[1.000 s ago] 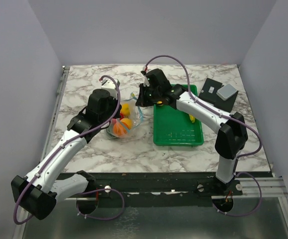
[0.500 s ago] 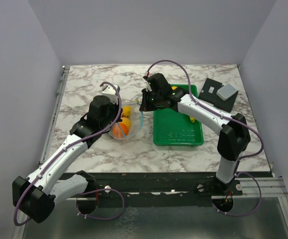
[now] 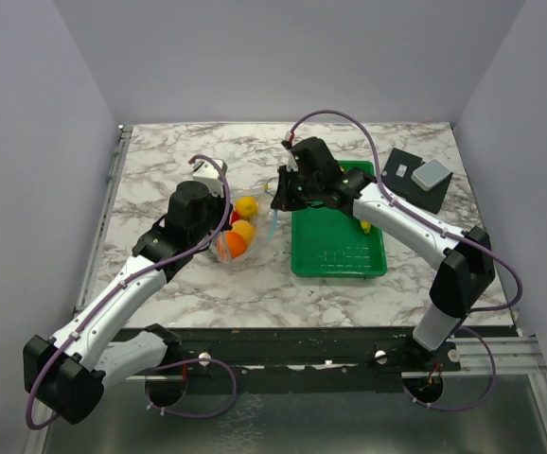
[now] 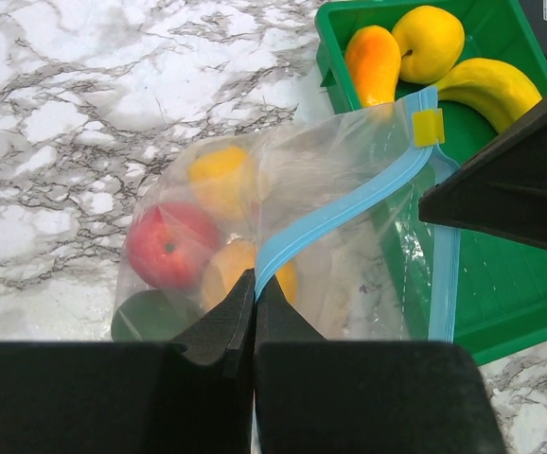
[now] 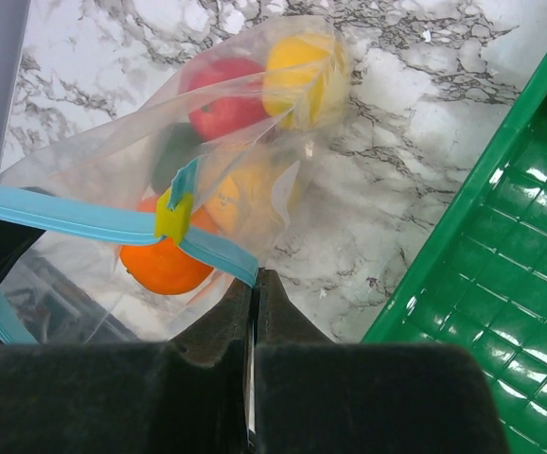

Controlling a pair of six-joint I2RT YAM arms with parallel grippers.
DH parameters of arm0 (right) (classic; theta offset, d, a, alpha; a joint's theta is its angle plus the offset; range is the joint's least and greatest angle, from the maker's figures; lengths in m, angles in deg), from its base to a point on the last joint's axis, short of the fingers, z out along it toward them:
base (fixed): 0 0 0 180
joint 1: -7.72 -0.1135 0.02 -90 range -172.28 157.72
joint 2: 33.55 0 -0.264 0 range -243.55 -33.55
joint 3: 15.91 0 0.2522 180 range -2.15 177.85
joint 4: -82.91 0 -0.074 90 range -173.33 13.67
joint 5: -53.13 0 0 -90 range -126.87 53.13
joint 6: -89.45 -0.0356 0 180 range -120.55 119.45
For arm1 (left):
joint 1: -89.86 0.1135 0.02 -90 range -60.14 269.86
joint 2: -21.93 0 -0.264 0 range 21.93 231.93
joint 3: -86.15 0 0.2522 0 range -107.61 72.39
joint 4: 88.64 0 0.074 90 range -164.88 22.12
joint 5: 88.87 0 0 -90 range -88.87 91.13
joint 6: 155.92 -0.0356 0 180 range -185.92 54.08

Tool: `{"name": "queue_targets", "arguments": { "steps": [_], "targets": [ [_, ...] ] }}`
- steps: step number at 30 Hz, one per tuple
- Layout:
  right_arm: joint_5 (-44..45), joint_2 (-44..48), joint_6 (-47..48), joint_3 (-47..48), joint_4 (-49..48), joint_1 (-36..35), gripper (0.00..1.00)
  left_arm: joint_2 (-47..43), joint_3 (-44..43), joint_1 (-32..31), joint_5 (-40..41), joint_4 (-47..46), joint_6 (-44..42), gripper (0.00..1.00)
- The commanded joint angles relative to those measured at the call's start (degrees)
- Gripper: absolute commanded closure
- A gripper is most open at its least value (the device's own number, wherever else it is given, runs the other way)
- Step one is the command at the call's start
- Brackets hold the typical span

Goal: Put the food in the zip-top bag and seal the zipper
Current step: Adjust the zipper food storage bag at the center of the board, then pick up the fake fruit from the bin.

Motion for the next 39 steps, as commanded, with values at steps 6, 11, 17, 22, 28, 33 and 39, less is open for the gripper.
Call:
{"name": "queue_targets", "arguments": {
  "steps": [6,11,17,22,28,33,39],
  "targets": [
    [2.16,0.55,-0.36,4.40,3.91,0.40,0.67,-0.46,0.73,0.17,1.32,-1.03,-0.27,1.00],
    [4.86,2.36,0.53,5.98,6.08,0.41,0.56,-0.63,0.68,0.18,1.36,-1.03,-0.31,1.00],
    [13.94,5.22,1.44,6.47,8.59,0.42,0.52,-0.41,0.67,0.17,1.54,-1.04,-0.32,1.00],
    [18.55,6.46,1.95,5.99,10.39,1.13,0.48,0.06,0.65,0.17,1.65,-1.04,-0.34,1.00],
    [20.59,6.22,1.46,3.71,9.97,3.38,0.45,0.00,0.59,0.16,1.74,-1.03,-0.37,1.00],
    [20.41,4.93,0.09,2.32,8.07,4.93,0.40,-0.30,0.72,0.16,2.04,-1.05,-0.47,1.00],
    [18.29,2.48,-2.19,0.35,4.72,6.54,0.36,-0.78,0.89,0.18,2.08,-0.97,-0.49,1.00]
  ]
}}
